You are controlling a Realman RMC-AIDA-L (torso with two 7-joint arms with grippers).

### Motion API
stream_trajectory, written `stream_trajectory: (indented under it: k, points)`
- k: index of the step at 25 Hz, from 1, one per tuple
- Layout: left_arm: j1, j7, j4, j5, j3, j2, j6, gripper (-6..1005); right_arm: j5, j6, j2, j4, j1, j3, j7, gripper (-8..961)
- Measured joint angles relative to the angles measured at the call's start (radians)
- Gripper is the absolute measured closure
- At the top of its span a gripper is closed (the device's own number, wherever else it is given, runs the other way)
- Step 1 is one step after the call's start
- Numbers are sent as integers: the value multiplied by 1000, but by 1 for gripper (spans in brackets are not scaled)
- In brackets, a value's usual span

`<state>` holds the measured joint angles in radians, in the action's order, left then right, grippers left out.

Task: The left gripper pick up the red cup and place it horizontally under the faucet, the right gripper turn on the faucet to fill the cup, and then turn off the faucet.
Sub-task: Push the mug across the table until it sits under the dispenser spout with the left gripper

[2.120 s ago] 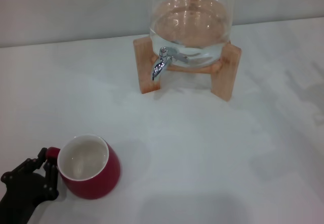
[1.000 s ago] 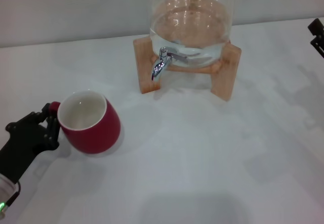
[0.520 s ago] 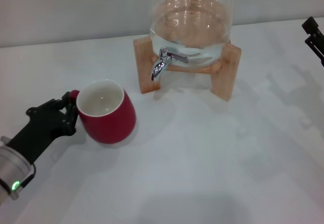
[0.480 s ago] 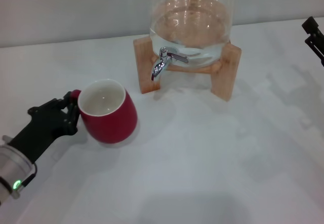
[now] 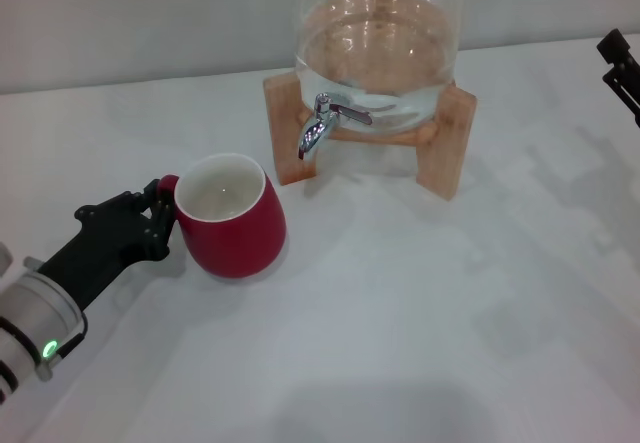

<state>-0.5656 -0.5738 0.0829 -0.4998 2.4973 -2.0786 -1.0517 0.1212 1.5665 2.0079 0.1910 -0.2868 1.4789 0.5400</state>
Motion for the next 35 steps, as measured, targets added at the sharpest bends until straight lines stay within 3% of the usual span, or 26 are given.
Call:
stream_trajectory:
  k: [35]
  points:
    - [-152,-173,3,175,3,0,180,870,0,34,0,4,7,12,2,95]
